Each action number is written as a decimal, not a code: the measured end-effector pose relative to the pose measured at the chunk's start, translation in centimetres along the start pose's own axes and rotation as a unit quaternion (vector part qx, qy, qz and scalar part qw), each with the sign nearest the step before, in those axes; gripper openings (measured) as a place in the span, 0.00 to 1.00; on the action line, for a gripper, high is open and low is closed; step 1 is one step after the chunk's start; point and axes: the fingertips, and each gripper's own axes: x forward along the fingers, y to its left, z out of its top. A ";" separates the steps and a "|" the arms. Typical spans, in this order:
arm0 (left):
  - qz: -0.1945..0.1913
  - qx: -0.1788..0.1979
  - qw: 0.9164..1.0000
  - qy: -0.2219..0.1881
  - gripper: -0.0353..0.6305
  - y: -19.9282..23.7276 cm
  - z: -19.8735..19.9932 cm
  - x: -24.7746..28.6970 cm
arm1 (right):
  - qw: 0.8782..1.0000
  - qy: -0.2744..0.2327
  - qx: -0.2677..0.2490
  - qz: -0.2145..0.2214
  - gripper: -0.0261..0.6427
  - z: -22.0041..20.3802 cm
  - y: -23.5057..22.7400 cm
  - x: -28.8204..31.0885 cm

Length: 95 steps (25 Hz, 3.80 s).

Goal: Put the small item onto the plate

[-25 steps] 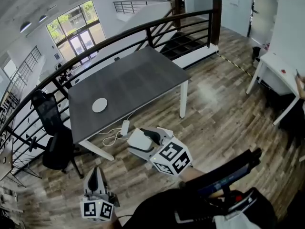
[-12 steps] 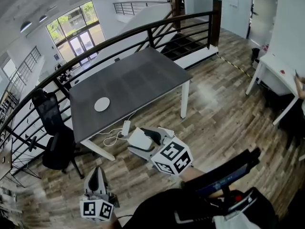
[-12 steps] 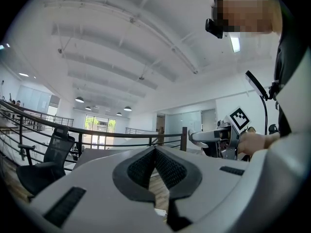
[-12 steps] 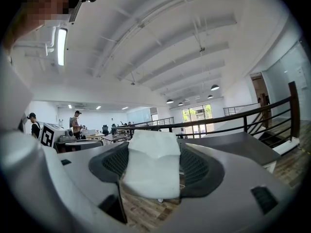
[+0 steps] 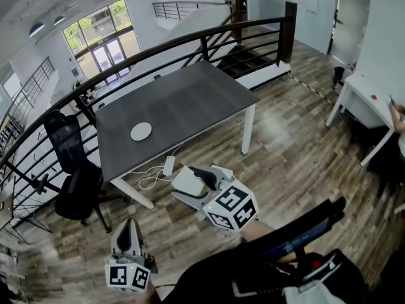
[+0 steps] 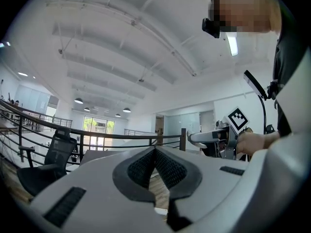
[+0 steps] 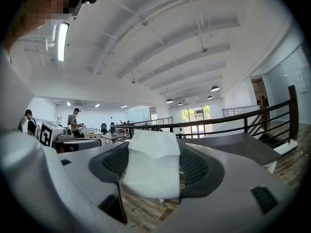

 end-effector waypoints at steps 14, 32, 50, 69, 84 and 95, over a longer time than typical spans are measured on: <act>-0.026 -0.005 1.000 0.004 0.06 1.1 -0.8 -2.6 | 1.000 0.007 -0.016 -0.011 0.53 -0.5 3.0 0.3; 0.036 -0.002 0.999 0.027 0.06 2.3 -0.5 5.6 | 0.999 0.007 -0.005 0.052 0.53 1.4 -4.9 6.8; 0.099 0.000 0.994 0.049 0.06 4.8 -0.5 17.6 | 0.994 0.006 0.013 0.104 0.53 2.7 -16.0 14.5; 0.141 0.017 0.988 0.066 0.06 3.0 -1.7 27.5 | 0.988 0.005 0.023 0.154 0.53 3.4 -25.6 17.5; 0.116 0.009 0.991 0.064 0.06 6.7 -2.0 31.1 | 0.991 0.022 0.021 0.133 0.53 3.1 -27.8 21.5; 0.089 0.006 0.994 0.058 0.06 13.4 -1.2 34.5 | 0.994 0.024 0.024 0.104 0.53 4.2 -28.7 27.3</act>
